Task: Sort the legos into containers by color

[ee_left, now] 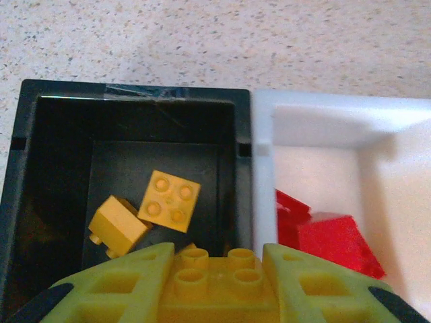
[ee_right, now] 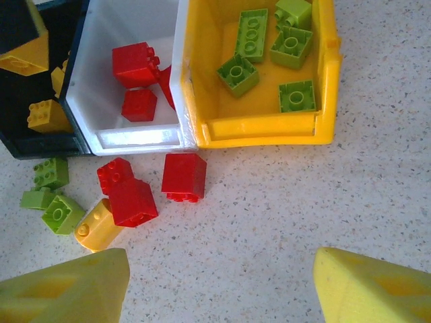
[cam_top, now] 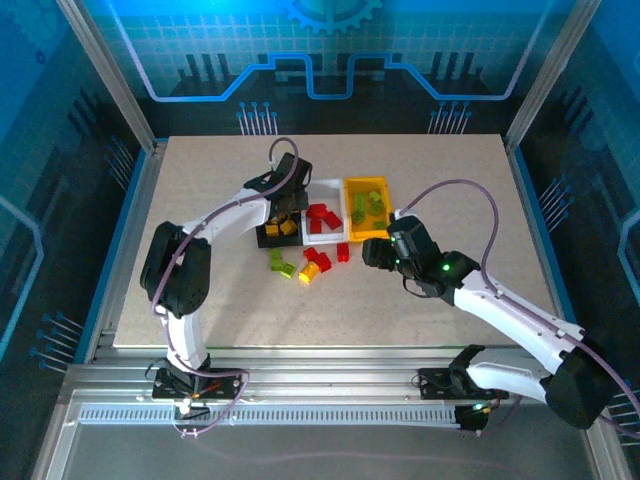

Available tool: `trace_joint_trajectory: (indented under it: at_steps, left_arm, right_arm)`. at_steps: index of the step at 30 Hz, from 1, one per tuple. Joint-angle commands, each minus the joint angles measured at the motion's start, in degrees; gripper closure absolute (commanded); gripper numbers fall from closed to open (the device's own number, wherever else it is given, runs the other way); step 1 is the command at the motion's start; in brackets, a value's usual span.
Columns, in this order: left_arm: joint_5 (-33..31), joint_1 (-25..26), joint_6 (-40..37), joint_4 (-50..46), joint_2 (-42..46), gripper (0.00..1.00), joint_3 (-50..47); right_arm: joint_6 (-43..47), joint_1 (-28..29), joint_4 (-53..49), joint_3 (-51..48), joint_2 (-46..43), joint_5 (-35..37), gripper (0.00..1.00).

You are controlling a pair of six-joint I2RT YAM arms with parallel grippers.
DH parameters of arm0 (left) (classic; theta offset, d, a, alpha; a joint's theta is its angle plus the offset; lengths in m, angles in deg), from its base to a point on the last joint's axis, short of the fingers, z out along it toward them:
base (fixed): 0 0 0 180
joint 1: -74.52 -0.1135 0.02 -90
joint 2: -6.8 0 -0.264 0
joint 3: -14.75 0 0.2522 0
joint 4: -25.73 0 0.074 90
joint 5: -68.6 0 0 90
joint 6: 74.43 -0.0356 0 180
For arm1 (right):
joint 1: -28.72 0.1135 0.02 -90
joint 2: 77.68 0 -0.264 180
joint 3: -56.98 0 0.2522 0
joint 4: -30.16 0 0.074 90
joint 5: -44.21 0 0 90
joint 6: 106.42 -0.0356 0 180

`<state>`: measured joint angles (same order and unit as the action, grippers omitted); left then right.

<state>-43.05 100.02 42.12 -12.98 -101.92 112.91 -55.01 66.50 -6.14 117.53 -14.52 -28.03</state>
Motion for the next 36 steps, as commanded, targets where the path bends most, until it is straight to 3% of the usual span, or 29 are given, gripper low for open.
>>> trace_joint_trajectory:
  at_steps: [1, 6, 12, 16, 23, 30, 36]
  left_arm:
    - [-1.42, -1.30, -1.49, -3.66, -2.28, 0.63, 3.33]
    - [0.16, -1.61, -0.92, -5.45, -3.13, 0.34, 4.94]
    - [5.01, -1.02, 2.26, -0.92, 7.02, 0.02, -1.79]
    - [9.21, 1.18, 5.62, 4.03, 16.84, 0.01, -10.92]
    - [8.21, 8.41, 10.64, 7.31, 33.42, 0.01, -28.67]
    - [7.88, 9.24, 16.93, 6.58, 48.57, 0.01, -42.59]
    - [7.14, 9.25, 17.58, 3.12, 54.29, 0.01, -45.24]
  right_arm:
    - [-1.27, -0.88, -0.68, -0.88, -2.36, 0.26, 0.26]
    - [-1.42, -0.94, -1.18, -0.86, -3.04, 0.09, 0.25]
    - [-1.12, -0.87, -0.52, -0.99, -0.75, -1.07, 0.21]
    - [-1.40, -0.46, 1.84, -0.73, 5.58, -3.37, 0.20]
    - [-1.77, 4.88, 6.44, 7.15, 21.66, -1.44, 0.21]
    - [-4.23, 5.37, 4.94, 16.66, 34.92, 3.55, 0.22]
    - [-7.28, 4.94, 1.47, 20.72, 41.38, 6.60, 0.27]
